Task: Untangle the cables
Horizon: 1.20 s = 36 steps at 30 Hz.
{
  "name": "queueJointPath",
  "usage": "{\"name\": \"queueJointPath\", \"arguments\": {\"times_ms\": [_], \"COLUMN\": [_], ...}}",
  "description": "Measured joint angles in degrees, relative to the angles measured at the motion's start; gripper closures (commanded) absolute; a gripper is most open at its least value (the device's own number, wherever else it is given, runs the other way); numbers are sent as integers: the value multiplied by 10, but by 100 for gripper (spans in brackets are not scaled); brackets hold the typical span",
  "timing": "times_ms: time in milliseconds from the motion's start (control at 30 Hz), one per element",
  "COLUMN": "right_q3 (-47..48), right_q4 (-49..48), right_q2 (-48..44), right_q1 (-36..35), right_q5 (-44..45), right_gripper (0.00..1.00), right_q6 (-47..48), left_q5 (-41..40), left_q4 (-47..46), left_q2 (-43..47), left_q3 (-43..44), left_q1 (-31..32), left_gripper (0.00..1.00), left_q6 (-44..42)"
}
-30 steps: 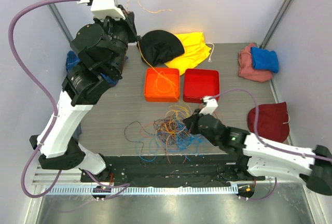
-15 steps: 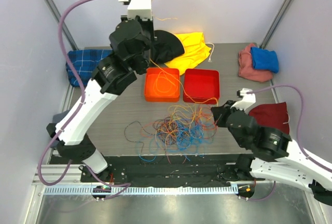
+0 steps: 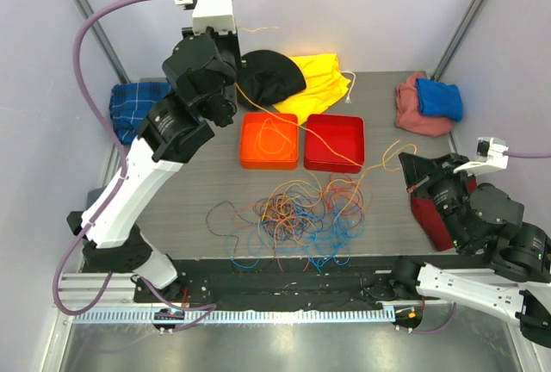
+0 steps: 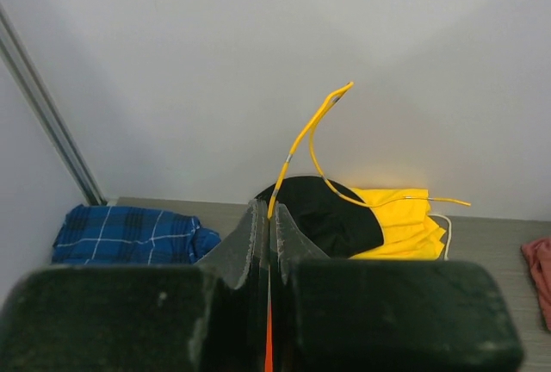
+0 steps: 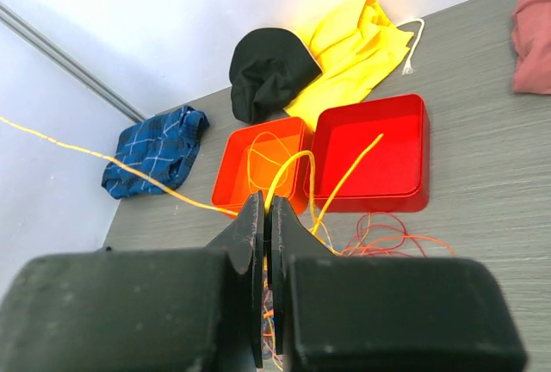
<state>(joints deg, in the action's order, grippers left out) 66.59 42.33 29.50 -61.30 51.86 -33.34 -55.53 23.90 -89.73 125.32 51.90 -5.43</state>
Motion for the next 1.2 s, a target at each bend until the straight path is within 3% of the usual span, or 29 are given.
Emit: {"name": "queueJointPath", "arguments": {"times_ms": [300,600,800,1000,1200], "right_q3": [-10,-69,95,238,401], "right_q4": [-7,-38,-110,-171,-178], "right_q2": [-15,40,111,170,263], "right_q1": [0,0,0,0,0], "right_q5": [-7,-37,-40,-49,-66], "right_gripper": [99,99,99,99,99], "right_q6": [22,49,141,209,265], "left_q5": [-2,43,58,60,68], "left_q4": [-3,39,54,57,85], "left_q2": [25,33,78,177,204], "left_q3": [-27,-17,-45,-241,-358], "left_q1": [0,0,0,0,0], "left_gripper": [100,100,100,100,100], "left_q6": [7,67,111,178,246]}}
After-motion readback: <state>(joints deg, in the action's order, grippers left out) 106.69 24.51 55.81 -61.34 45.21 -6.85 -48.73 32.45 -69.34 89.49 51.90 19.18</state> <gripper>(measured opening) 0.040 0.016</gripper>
